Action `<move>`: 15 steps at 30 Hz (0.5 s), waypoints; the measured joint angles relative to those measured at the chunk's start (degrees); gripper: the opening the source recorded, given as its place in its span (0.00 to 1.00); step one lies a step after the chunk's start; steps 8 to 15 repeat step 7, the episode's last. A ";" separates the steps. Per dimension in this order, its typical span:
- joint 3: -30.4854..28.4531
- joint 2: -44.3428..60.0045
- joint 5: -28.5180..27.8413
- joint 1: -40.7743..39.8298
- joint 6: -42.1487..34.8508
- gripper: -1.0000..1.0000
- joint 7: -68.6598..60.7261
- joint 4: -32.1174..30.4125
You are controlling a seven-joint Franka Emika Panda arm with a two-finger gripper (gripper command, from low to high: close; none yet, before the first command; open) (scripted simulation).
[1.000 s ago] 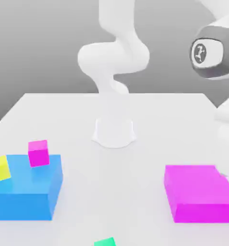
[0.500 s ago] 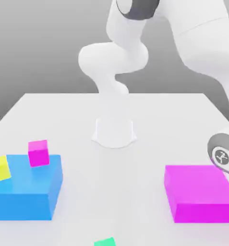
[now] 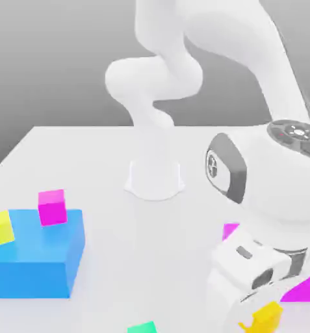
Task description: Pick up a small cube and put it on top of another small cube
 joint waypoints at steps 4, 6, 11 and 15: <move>-2.97 3.98 2.52 -6.09 6.08 1.00 -2.03 -1.96; -2.97 3.98 2.52 -6.09 6.08 1.00 -2.03 -1.96; -2.97 3.98 2.52 -6.09 6.08 1.00 -2.03 -1.96; -2.97 3.98 2.52 -6.09 6.08 1.00 -2.03 -1.96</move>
